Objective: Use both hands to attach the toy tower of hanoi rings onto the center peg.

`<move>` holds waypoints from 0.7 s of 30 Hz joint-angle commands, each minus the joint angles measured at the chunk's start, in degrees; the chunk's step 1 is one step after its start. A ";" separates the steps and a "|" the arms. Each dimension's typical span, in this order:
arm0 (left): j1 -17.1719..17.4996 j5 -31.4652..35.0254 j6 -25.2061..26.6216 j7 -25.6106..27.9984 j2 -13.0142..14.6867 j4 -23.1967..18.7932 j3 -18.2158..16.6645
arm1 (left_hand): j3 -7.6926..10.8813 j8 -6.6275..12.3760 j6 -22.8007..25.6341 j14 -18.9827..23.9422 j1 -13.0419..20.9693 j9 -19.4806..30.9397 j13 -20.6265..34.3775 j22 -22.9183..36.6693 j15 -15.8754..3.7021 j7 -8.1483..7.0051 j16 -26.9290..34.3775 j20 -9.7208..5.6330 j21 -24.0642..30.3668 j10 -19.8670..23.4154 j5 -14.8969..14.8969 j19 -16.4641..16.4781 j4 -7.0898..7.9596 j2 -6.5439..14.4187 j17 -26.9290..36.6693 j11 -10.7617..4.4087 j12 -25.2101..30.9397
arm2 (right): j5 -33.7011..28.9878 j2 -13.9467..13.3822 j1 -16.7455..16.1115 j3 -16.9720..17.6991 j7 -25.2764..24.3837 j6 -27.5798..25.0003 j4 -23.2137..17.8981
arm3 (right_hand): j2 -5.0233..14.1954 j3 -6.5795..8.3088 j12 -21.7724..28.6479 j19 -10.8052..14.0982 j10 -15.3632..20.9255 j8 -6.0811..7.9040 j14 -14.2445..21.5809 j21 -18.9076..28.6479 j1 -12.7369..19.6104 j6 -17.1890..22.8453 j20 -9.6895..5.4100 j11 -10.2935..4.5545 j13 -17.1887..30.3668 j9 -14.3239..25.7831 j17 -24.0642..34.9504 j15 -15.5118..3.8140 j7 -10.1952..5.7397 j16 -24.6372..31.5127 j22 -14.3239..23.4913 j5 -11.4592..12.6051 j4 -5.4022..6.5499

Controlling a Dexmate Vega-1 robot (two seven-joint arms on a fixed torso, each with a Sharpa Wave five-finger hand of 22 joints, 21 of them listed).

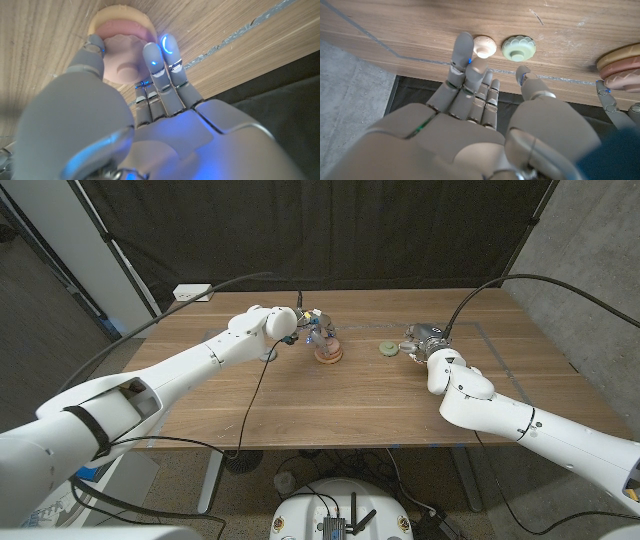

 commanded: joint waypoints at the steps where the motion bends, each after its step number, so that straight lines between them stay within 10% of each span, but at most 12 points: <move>1: -0.96 1.87 -0.07 -1.45 -0.10 0.17 0.98 | 0.08 -0.41 -1.09 -0.37 -1.12 0.02 -0.17 -0.12 -3.96 0.06 -0.36 -7.66 -0.30 0.73 0.32 -0.49 0.42 -0.49 0.14 -1.91 -0.42 | 0.03 0.09 0.58 -0.48 0.07 -0.32 -0.06 | 0.12 0.56 -0.16 0.65 0.60 -0.37 0.50 0.41 0.05 0.24 -4.50 0.05 0.09 0.22 0.26 -2.02 -0.13 0.15 0.22 0.61 0.06; 21: -2.58 2.67 -0.73 -5.62 -0.72 1.26 1.75 | -1.51 -1.23 -13.51 -5.61 -6.54 -0.75 -1.62 -1.79 -3.85 3.16 -2.76 -6.92 -2.18 -11.78 -0.23 -4.83 0.83 -2.10 0.71 2.68 -0.34 | -0.18 0.18 1.28 -0.83 0.30 -0.04 0.10 | 0.07 0.69 -0.21 0.62 0.55 -0.40 0.46 0.36 -0.06 0.26 -4.51 0.09 0.11 0.24 0.25 -2.03 -0.07 0.20 0.17 0.73 -0.04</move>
